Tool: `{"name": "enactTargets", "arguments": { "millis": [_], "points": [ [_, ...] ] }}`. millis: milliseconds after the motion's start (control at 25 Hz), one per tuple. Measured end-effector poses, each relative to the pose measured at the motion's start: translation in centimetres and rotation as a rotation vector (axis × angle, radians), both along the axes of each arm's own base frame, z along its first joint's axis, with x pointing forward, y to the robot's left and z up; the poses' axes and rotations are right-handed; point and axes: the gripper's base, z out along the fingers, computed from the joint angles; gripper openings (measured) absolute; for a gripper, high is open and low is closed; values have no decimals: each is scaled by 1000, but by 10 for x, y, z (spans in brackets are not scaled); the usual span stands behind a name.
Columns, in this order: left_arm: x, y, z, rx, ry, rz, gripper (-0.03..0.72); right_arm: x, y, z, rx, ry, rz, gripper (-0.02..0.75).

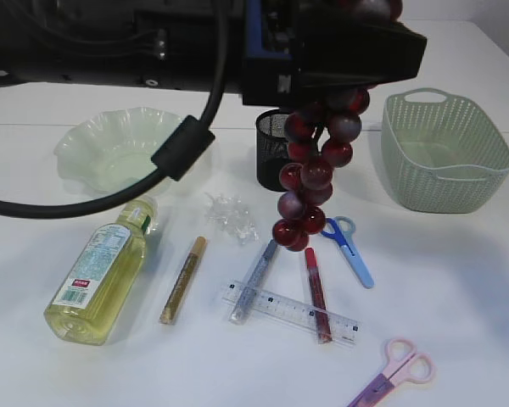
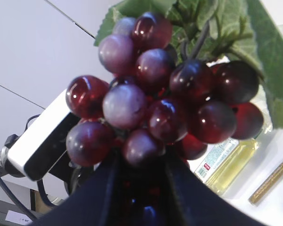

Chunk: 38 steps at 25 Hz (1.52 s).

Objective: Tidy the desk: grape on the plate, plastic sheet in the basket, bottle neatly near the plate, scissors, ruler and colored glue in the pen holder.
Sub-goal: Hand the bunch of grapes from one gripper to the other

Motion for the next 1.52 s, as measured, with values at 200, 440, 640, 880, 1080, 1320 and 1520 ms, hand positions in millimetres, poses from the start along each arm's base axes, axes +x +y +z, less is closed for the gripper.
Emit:
{"name": "enactTargets", "arguments": {
  "millis": [200, 440, 640, 880, 1080, 1320, 1520],
  "points": [
    [0, 0, 0, 0, -2, -1, 234, 0, 0, 0, 0, 0, 0, 208],
    [0, 0, 0, -2, -2, -4, 230, 0, 0, 0, -6, -13, 4, 324],
    [-1, 0, 0, -4, -2, -15, 226, 2, -1, 0, -27, -63, -11, 483],
    [-1, 0, -1, 0, -2, -16, 224, 5, -3, -2, -71, -93, -35, 528],
    [-1, 0, -1, 0, -2, -16, 222, 7, -5, -3, -91, -111, -60, 533],
    [5, 5, -1, 1, -4, 7, 222, 8, -6, -5, -128, -122, -68, 533],
    [19, 19, -1, 2, -4, 61, 222, 9, -6, -5, -135, -129, -73, 540]
  ]
}}
